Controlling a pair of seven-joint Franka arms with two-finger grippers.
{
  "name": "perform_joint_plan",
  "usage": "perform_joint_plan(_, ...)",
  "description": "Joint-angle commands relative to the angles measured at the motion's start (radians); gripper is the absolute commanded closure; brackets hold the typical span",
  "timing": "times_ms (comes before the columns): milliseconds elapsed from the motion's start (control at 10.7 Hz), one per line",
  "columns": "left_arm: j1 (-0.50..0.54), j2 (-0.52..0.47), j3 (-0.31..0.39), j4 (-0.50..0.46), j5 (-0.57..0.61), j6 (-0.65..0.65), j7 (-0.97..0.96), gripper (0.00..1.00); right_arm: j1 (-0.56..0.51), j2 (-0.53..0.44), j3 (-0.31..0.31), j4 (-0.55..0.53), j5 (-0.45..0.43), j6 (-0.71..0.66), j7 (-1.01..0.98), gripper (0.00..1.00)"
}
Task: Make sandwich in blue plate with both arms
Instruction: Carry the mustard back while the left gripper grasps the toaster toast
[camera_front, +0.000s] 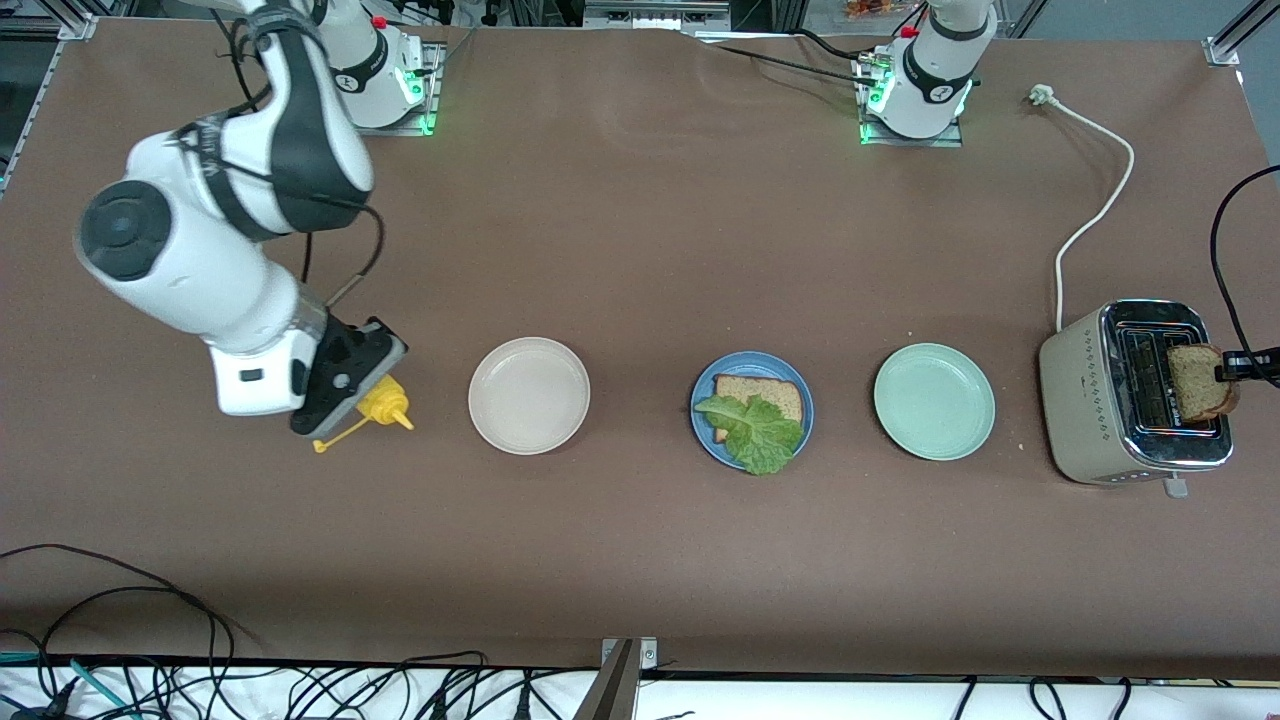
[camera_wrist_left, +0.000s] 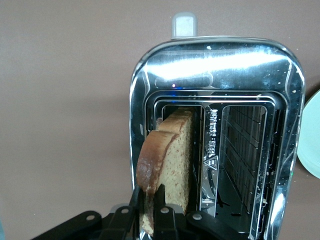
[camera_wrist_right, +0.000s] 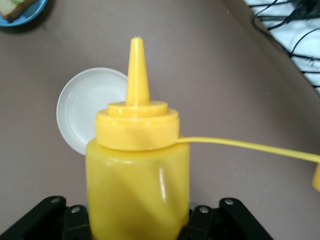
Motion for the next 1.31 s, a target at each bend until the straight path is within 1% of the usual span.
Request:
perform_joint_plan(0, 0.006, 0.008, 0.000, 0.026, -0.007, -0.002, 0.037, 1.00, -0.038, -0.156, -0.026, -0.279, 0.122, 0.117, -0.205, 1.00)
perform_joint_plan(94, 0.004, 0.006, 0.000, 0.027, -0.007, -0.007, 0.035, 1.00, -0.038, -0.177, -0.058, -0.358, 0.203, 0.166, -0.338, 1.00)
perform_joint_plan(187, 0.000, -0.001, -0.003, 0.029, -0.007, -0.013, 0.029, 1.00, -0.038, -0.185, -0.086, -0.408, 0.275, 0.186, -0.453, 1.00)
perform_joint_plan(374, 0.000, -0.047, -0.006, 0.033, -0.007, -0.082, 0.027, 1.00, -0.044, -0.176, -0.147, -0.469, 0.407, 0.186, -0.660, 1.00)
perform_joint_plan(468, -0.002, -0.072, -0.011, 0.033, -0.007, -0.108, 0.024, 1.00, -0.069, -0.168, -0.158, -0.511, 0.491, 0.188, -0.794, 1.00)
perform_joint_plan(655, -0.003, -0.125, -0.017, 0.037, -0.007, -0.191, 0.018, 1.00, -0.147, -0.113, -0.158, -0.558, 0.691, 0.157, -1.102, 1.00)
perform_joint_plan(842, -0.003, -0.171, -0.026, 0.049, -0.010, -0.255, 0.018, 1.00, -0.231, -0.052, -0.158, -0.566, 0.808, 0.027, -1.277, 1.00)
perform_joint_plan(1029, -0.003, -0.191, -0.054, 0.101, -0.016, -0.352, 0.017, 1.00, -0.296, 0.029, -0.158, -0.565, 0.924, -0.115, -1.455, 1.00)
perform_joint_plan(1122, -0.005, -0.198, -0.060, 0.119, -0.017, -0.367, 0.017, 1.00, -0.320, 0.072, -0.158, -0.560, 0.972, -0.194, -1.521, 1.00)
perform_joint_plan(1216, -0.005, -0.198, -0.083, 0.121, -0.019, -0.367, 0.017, 1.00, -0.334, 0.102, -0.158, -0.560, 0.997, -0.243, -1.563, 1.00)
